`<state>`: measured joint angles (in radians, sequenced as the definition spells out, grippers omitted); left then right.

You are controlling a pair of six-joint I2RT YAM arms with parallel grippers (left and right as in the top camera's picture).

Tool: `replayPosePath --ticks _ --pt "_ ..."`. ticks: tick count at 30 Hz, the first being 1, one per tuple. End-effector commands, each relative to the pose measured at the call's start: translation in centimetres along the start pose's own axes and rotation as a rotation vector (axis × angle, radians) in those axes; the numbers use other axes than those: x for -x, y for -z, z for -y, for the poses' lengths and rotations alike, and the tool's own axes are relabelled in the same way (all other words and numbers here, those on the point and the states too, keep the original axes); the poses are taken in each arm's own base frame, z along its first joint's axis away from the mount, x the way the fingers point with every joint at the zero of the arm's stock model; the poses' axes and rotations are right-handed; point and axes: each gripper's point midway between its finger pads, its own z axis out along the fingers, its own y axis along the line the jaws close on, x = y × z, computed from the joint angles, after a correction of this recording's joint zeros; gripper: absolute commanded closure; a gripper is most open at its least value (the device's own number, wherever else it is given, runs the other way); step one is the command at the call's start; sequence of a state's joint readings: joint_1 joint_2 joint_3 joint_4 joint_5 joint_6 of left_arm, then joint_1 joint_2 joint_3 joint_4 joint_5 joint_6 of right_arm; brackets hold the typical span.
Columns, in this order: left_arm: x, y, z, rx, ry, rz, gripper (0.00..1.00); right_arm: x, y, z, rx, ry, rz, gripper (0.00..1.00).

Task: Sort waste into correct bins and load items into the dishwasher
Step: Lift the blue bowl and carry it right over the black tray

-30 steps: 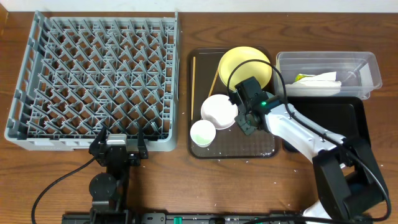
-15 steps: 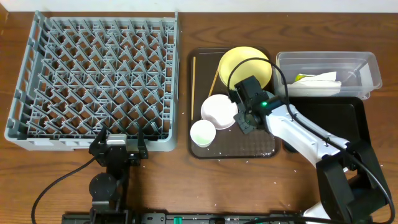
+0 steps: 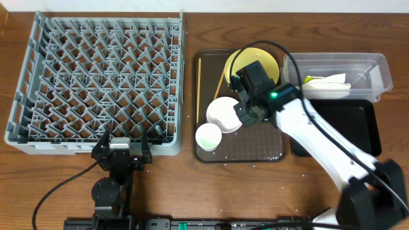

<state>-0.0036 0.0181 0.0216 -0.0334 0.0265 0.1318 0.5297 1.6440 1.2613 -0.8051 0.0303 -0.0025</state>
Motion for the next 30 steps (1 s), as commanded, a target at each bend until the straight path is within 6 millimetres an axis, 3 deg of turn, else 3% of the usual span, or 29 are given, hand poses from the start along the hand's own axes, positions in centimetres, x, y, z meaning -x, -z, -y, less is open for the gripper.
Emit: replayPosePath --ticks 1,6,9,17,22,30 --pt "-1.8 -0.1 -0.3 0.018 -0.008 -0.056 0.04 2.2 5.3 -0.5 0.054 -0.05 0.144 0.99" --pt "-1.8 -0.1 -0.3 0.018 -0.008 -0.056 0.04 1.8 10.0 1.4 0.062 -0.108 0.244 0.99" --pt "-1.8 -0.1 -0.3 0.018 -0.008 -0.056 0.04 0.9 10.9 3.0 0.08 -0.165 0.27 0.99" --pt "-1.8 -0.1 -0.3 0.018 -0.008 -0.056 0.04 -1.3 9.9 6.1 0.26 -0.333 0.313 0.99" --pt "-1.8 -0.1 -0.3 0.018 -0.008 -0.056 0.04 -3.0 9.1 8.1 0.263 -0.4 0.306 0.99" --pt "-1.8 -0.1 -0.3 0.018 -0.008 -0.056 0.04 -5.2 8.0 9.5 0.284 -0.439 0.302 0.99"
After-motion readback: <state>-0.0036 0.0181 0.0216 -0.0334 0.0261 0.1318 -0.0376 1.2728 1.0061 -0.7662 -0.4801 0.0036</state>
